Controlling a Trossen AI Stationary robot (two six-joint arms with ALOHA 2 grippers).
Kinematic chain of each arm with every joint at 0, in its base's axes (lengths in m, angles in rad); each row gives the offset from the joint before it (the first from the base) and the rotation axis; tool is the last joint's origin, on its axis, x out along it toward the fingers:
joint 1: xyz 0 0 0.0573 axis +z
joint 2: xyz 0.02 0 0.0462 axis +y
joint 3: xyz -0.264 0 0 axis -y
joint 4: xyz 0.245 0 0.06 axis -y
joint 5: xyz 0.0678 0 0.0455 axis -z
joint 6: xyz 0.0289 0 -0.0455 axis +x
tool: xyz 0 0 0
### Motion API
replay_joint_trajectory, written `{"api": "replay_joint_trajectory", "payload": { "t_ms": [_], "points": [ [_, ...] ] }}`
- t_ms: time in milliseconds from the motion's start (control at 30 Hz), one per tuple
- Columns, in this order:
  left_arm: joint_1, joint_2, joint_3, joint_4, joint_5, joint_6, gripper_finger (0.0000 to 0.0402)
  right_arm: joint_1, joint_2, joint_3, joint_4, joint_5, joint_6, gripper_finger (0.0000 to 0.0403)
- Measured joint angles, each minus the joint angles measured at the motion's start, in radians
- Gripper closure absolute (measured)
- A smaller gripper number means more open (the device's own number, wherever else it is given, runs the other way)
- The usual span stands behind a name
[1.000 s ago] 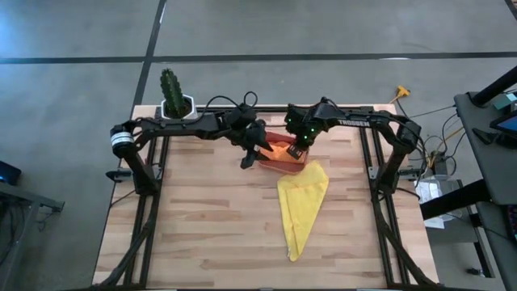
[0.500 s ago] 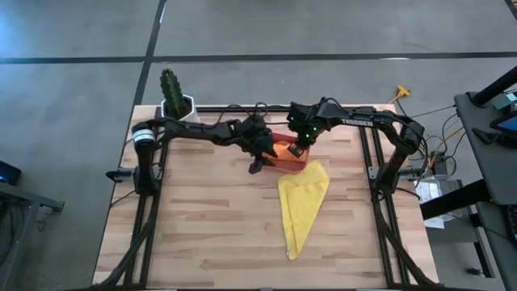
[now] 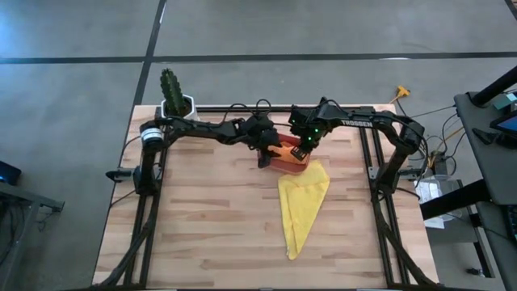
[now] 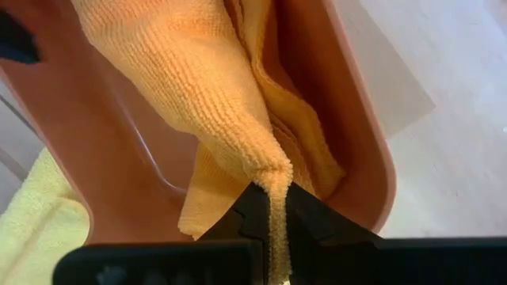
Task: Roll microfiber towels into tight, uniform cylinder then place into a basket
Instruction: Put the orange towel into the orange bin
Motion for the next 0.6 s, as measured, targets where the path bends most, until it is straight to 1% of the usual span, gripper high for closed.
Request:
{"api": "replay_joint_trajectory", "payload": {
  "t_ms": [200, 267, 400, 467, 533, 600],
  "points": [
    [0.005, 0.050, 0.019, -0.020, -0.001, -0.002, 0.0231, 0.000, -0.003, 0.007, -0.002, -0.018, -0.025, 0.0389],
    [0.006, 0.067, 0.021, -0.024, -0.024, -0.002, 0.0231, 0.001, -0.010, 0.009, -0.006, -0.034, -0.044, 0.0382],
    [0.011, 0.077, 0.029, -0.028, -0.097, -0.002, 0.0231, 0.003, -0.051, 0.011, -0.013, -0.038, -0.079, 0.0344],
    [0.015, 0.077, 0.035, -0.033, -0.105, -0.002, 0.0233, 0.003, -0.080, 0.011, -0.019, -0.033, -0.106, 0.0318],
    [0.018, 0.077, 0.046, -0.040, -0.123, -0.002, 0.0244, 0.002, -0.111, 0.011, -0.020, -0.027, -0.137, 0.0294],
    [0.021, 0.074, 0.061, -0.056, -0.131, -0.003, 0.0263, 0.003, -0.139, 0.012, -0.019, -0.026, -0.158, 0.0274]
  ]
}}
